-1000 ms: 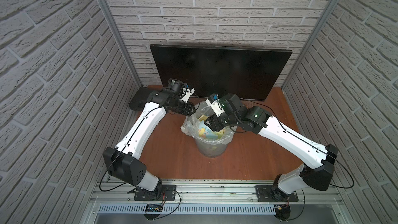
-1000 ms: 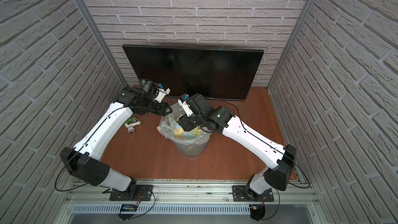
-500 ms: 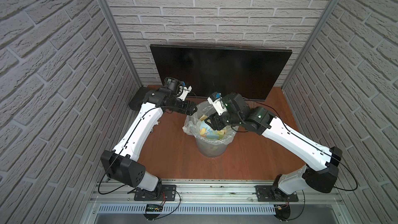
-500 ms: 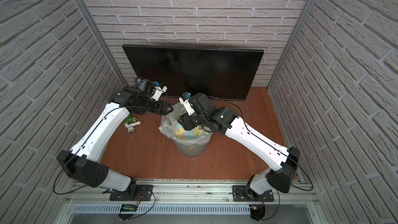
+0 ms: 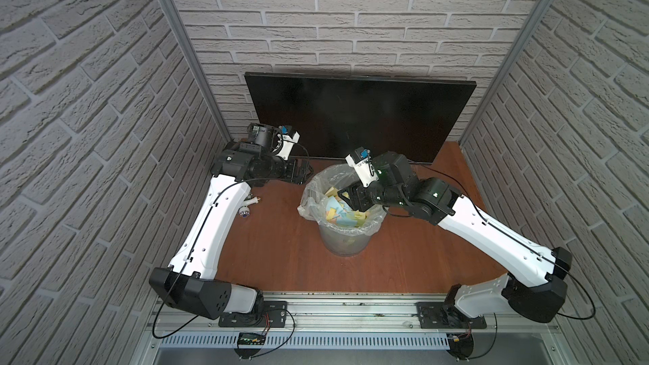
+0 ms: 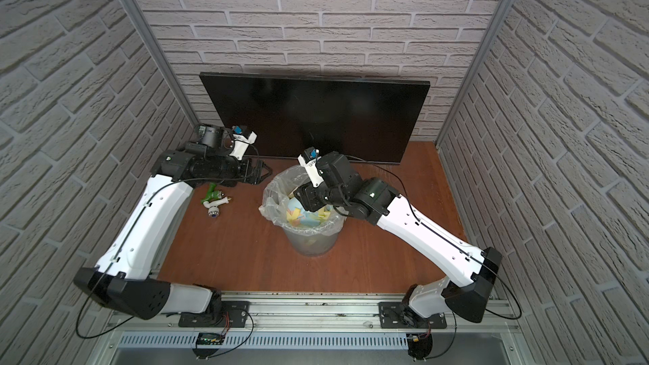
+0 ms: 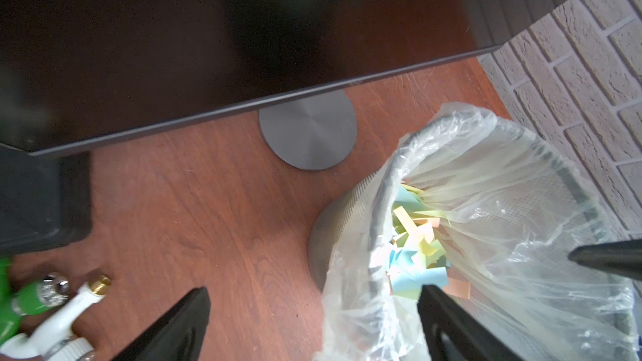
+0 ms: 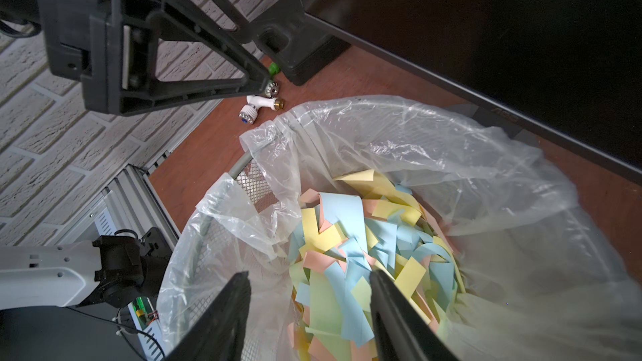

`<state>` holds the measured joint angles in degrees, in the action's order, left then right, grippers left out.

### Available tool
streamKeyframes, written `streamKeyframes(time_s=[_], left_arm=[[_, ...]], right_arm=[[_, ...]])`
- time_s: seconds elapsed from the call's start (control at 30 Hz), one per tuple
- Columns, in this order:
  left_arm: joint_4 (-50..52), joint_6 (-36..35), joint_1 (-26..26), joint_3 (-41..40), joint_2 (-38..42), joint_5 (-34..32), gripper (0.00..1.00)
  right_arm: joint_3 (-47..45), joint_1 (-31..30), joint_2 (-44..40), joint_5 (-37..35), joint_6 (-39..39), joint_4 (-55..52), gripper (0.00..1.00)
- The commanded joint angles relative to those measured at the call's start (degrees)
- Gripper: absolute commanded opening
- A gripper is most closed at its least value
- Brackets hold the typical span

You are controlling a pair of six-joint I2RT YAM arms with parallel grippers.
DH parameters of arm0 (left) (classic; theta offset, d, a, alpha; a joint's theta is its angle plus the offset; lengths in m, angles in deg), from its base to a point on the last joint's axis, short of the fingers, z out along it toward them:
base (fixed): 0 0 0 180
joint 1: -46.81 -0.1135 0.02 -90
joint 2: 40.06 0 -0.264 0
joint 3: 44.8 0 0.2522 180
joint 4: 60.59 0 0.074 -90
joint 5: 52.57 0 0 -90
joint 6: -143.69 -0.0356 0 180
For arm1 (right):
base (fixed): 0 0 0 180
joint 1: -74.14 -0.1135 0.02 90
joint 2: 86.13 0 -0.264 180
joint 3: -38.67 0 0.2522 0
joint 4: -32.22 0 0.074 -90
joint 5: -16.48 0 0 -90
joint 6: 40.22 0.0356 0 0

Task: Remove the sticky note from the monitor
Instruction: Place the sticky note in the trash bin, then reset both arms

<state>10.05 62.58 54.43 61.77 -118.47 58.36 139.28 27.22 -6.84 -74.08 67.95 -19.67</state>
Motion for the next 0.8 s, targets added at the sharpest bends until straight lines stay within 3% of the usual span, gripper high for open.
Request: streamKeyframes(time_s=[0.0, 0.13, 0.37, 0.47, 0.57, 0.77], left_arm=[[-3.55, -1.95, -2.77, -1.22, 4.84, -1.28, 0.98], [-7.65, -3.59, -6.85, -5.53, 10.15, -5.24, 0.98], [-5.14, -6.40, -15.76, -6.66, 12.75, -1.37, 0.98], [-3.80, -7.03, -18.40, -7.96, 12.41, -3.04, 0.98], [-4.05, -8.99, -19.08, -11.31, 13.16, -6.56, 0.98], [-8.64, -11.75, -19.01, -20.07, 16.24, -9.76, 0.98]], right_arm=[[-2.71, 0.50, -4.68, -5.01, 0.78, 6.08, 0.59], [-7.30, 1.00, -10.73, -11.10, 0.83, 8.85, 0.59], [-13.54, 1.87, -20.08, -22.62, -0.11, 8.52, 0.59], [-17.49, 1.92, -25.06, -30.44, -0.33, 8.26, 0.61], [-21.89, 2.12, -30.14, -37.88, -0.77, 6.69, 0.65], [-31.15, 3.34, -38.67, -45.19, 0.62, 2.65, 0.70]])
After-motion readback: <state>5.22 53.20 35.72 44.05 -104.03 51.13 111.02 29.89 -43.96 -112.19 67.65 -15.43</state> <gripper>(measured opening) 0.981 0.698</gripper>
